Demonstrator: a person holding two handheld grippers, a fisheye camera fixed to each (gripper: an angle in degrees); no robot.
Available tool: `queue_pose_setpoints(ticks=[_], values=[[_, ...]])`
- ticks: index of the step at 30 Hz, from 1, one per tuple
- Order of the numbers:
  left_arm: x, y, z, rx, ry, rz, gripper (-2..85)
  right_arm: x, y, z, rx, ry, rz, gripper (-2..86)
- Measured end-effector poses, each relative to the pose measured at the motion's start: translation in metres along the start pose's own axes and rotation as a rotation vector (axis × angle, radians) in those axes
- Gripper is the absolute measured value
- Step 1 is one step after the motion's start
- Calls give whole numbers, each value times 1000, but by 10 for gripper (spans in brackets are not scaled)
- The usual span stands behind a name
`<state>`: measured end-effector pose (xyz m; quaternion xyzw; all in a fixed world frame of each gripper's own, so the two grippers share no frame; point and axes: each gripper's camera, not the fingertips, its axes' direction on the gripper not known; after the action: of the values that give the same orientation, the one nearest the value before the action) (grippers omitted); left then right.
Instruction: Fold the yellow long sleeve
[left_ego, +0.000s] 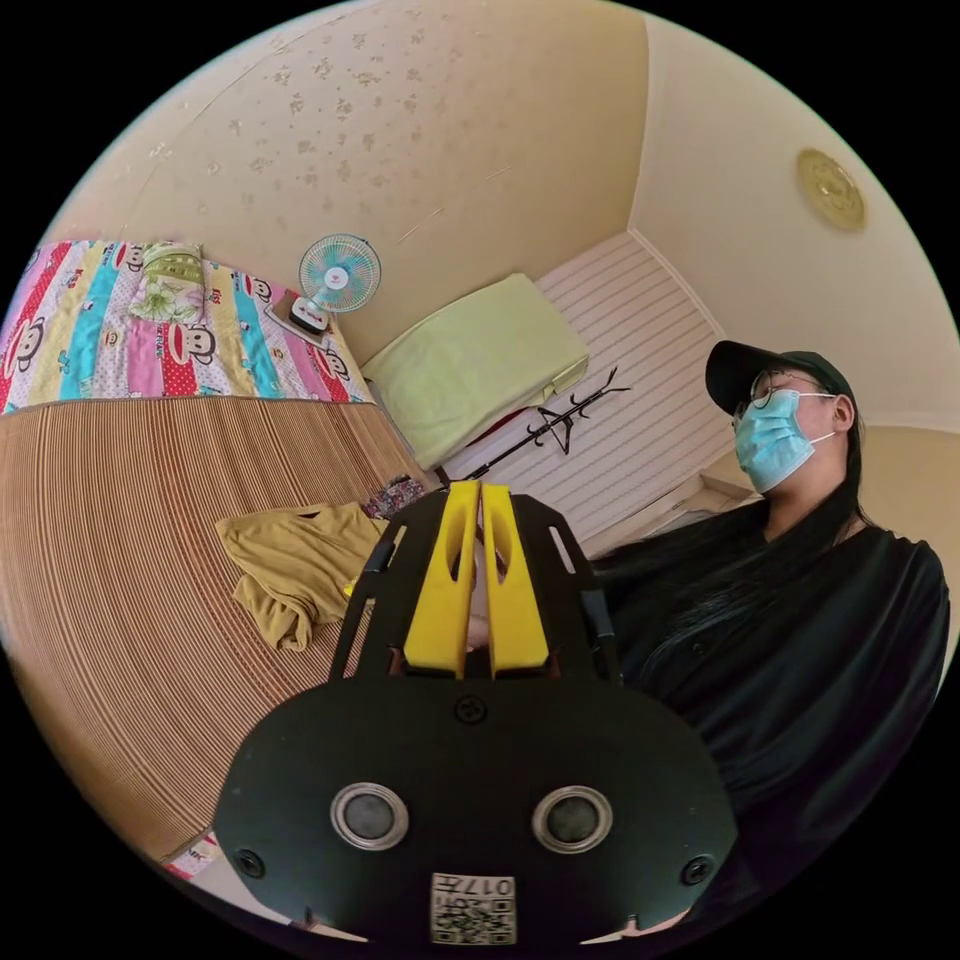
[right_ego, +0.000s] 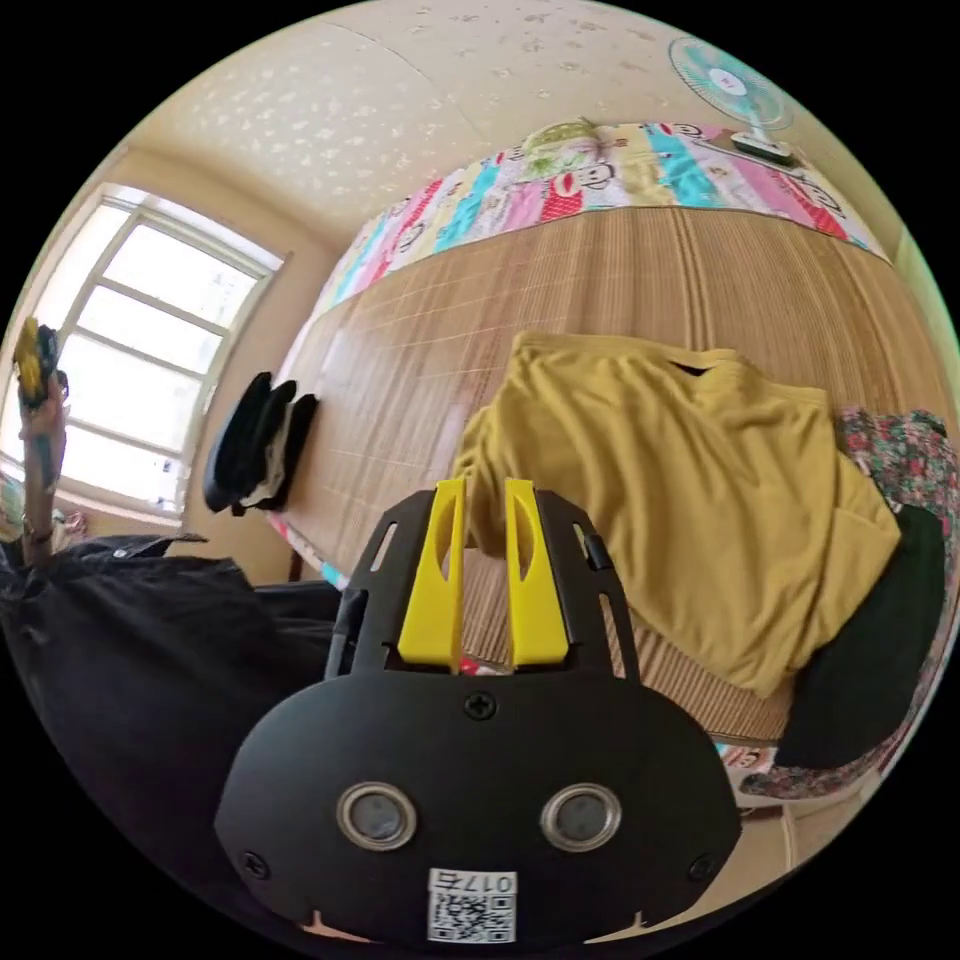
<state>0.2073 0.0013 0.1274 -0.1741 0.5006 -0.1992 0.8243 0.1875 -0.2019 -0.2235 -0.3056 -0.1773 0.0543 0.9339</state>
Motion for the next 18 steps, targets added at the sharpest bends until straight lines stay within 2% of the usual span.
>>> queue_pose_setpoints(ticks=[2,4,5,6,8,10,11,12,13,15,16,18], values=[[-7,0,1,-9,23,-14,-10,41,-27,4,-4,131,140,76],[-16,0,2,-3,66,-36,-10,83,-48,20,-91,239,297,76],[-18,-1,2,-4,75,-41,-10,109,-56,41,-204,251,372,66],[-22,-1,3,-9,85,-51,-10,130,-56,68,-358,191,440,49],[-26,-3,4,-19,89,-58,-10,138,-57,56,-301,87,515,33],[-28,-7,0,-22,84,-53,-10,115,-60,26,-175,-11,370,25],[-28,-8,-1,-21,82,-50,-10,88,-55,9,-125,-44,200,23],[-29,-10,-5,-15,75,-48,-10,60,-42,3,-153,-91,17,21],[-31,-12,-9,-10,70,-51,-10,48,-33,5,-199,-121,-53,20],[-35,-14,-15,0,74,-59,-10,12,14,49,-559,-293,-192,20],[-40,-16,-18,9,83,-67,-10,4,28,62,-664,-322,-222,20],[-47,-20,-22,22,103,-85,-10,-13,74,83,-952,-237,-389,22]])
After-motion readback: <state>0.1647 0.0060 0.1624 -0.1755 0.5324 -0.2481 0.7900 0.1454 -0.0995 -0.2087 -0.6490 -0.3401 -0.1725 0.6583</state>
